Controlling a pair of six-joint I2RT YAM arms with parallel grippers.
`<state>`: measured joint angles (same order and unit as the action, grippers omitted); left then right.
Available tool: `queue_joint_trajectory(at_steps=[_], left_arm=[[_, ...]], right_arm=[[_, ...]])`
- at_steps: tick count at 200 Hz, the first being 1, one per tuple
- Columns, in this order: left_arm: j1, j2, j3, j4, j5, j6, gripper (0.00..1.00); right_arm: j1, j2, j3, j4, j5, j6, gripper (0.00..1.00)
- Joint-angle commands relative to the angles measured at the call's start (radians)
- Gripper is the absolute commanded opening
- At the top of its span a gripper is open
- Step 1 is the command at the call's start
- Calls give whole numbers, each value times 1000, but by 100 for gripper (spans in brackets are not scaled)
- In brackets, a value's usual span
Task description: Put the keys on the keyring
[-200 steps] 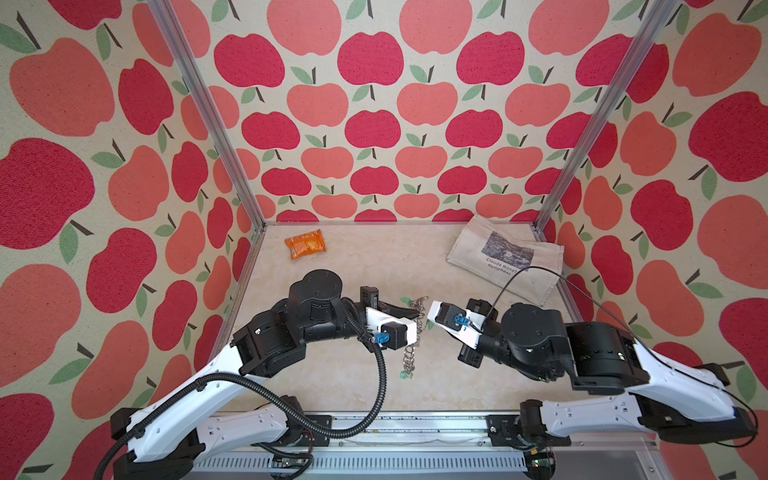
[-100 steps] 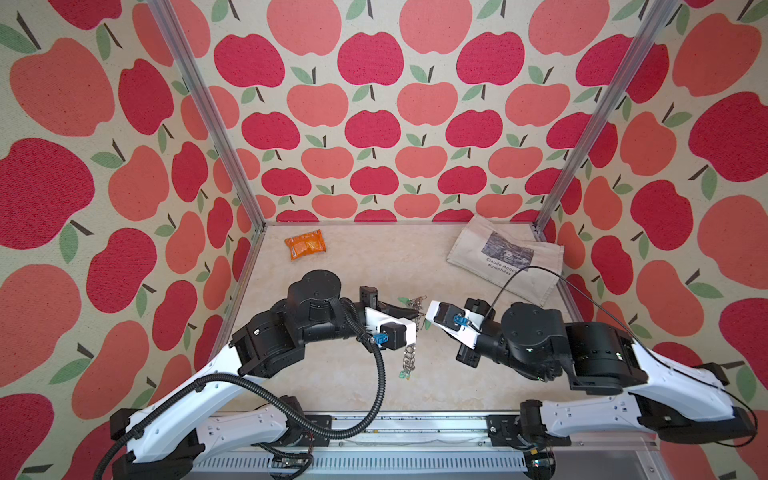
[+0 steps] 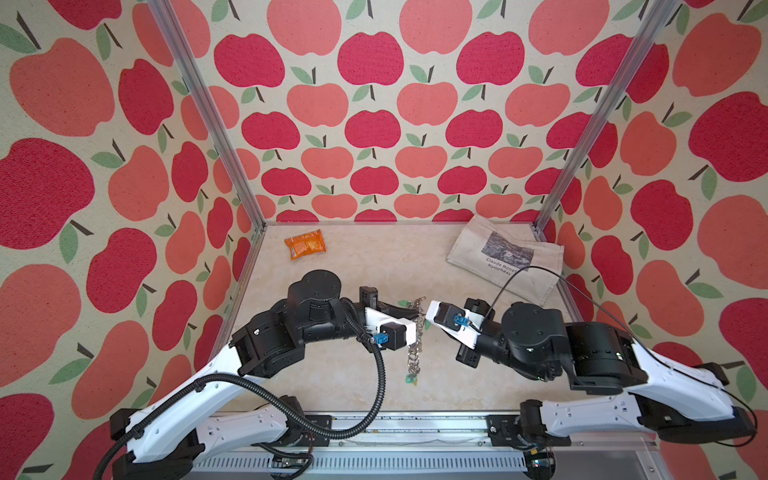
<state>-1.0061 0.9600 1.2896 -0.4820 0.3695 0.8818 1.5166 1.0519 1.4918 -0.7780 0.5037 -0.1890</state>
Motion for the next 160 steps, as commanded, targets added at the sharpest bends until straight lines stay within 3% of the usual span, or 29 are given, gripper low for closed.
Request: queue_joint_trajectory(at_steps=[1,160], left_arm=[[-2,-21,37,61,-8,-2,0],[-2,-20,40,63,-12,-6,0]], right_arm=[[6,0,-9,2,-34,8,0],[10,-1,-24,7,-55,26,0]])
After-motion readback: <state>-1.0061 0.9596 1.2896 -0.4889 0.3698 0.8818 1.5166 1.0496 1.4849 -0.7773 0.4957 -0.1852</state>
